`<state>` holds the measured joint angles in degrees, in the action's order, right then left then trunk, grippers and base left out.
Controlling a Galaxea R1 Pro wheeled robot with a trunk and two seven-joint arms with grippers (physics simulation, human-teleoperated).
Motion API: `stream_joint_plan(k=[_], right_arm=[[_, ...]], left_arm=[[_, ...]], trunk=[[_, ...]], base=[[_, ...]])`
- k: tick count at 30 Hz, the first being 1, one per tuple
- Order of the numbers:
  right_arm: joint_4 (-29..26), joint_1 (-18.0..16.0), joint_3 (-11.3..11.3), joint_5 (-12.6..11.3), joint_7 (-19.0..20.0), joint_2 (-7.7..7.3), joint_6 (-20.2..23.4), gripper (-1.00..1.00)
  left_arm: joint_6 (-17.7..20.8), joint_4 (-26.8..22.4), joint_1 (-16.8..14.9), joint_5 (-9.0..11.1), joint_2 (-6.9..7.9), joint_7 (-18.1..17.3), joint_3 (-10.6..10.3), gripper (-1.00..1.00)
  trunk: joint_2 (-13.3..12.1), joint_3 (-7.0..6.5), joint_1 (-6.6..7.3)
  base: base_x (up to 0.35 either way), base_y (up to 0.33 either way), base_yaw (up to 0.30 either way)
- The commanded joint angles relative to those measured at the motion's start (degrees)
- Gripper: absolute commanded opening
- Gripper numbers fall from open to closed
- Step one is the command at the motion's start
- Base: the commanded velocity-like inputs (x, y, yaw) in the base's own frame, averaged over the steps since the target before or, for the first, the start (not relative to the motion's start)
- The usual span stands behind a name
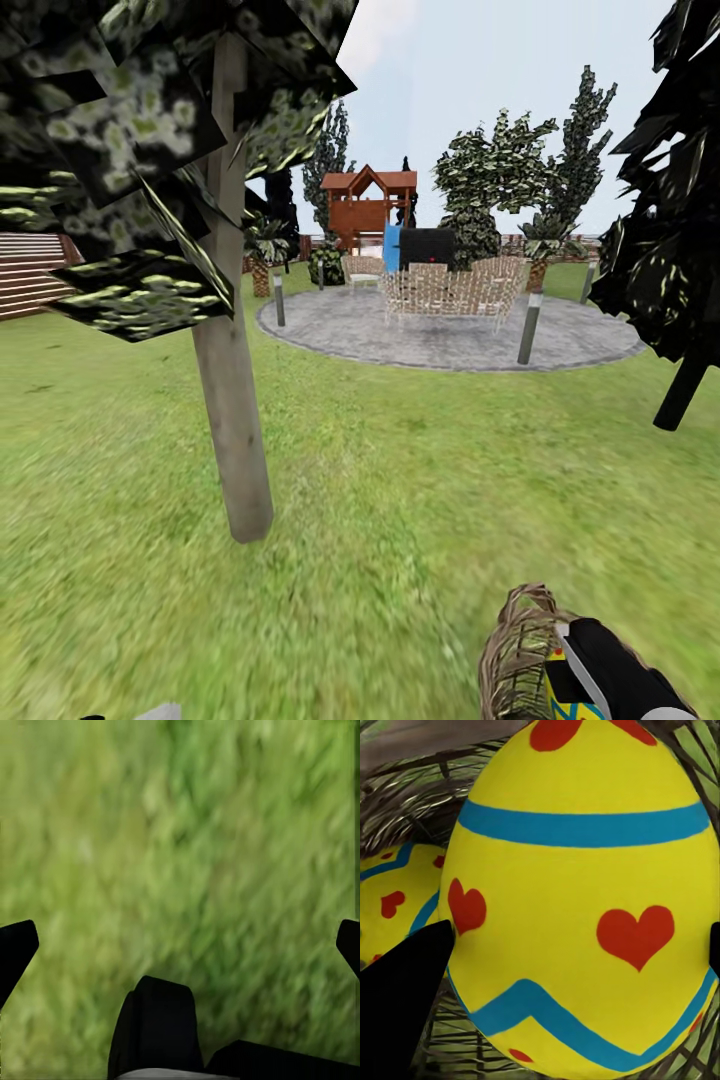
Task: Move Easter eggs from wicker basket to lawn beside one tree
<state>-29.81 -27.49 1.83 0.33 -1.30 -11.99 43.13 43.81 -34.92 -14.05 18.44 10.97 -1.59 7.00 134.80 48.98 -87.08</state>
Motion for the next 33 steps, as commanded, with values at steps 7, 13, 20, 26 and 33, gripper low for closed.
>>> stream_joint_plan(k=[7,13,20,26,33], right_arm=[[-0.1,0.0,0.1,0.0,-0.1,0.39,0.4,-1.0],[-0.1,0.0,0.1,0.0,-0.1,0.33,0.4,-1.0],[-0.2,0.0,0.1,0.0,-0.1,0.3,0.4,-1.0],[-0.2,0.0,0.1,0.0,-0.1,0.3,0.4,-1.0],[-0.2,0.0,0.1,0.1,-0.1,0.32,0.4,-1.0]], left_arm=[[0.3,-0.1,0.0,-0.1,-0.07,-0.1,0.1,1.0],[0.3,-0.1,0.0,-0.1,-0.07,-0.1,0.1,1.0],[0.3,-0.1,0.0,-0.1,-0.07,-0.1,0.1,1.0],[0.3,-0.1,0.0,-0.2,-0.07,-0.1,0.1,1.0],[0.3,-0.1,0.0,-0.2,-0.07,-0.1,0.1,1.0]], trunk=[[-2.8,-1.2,1.55],[-5.2,-2.28,2.87],[-8.0,-3.53,4.41],[-10.4,-4.61,5.73],[-13.2,-5.87,7.27]], base=[[0.0,0.0,0.0],[0.0,0.0,0.0],[0.0,0.0,0.0],[0.0,0.0,0.0],[0.0,0.0,0.0]])
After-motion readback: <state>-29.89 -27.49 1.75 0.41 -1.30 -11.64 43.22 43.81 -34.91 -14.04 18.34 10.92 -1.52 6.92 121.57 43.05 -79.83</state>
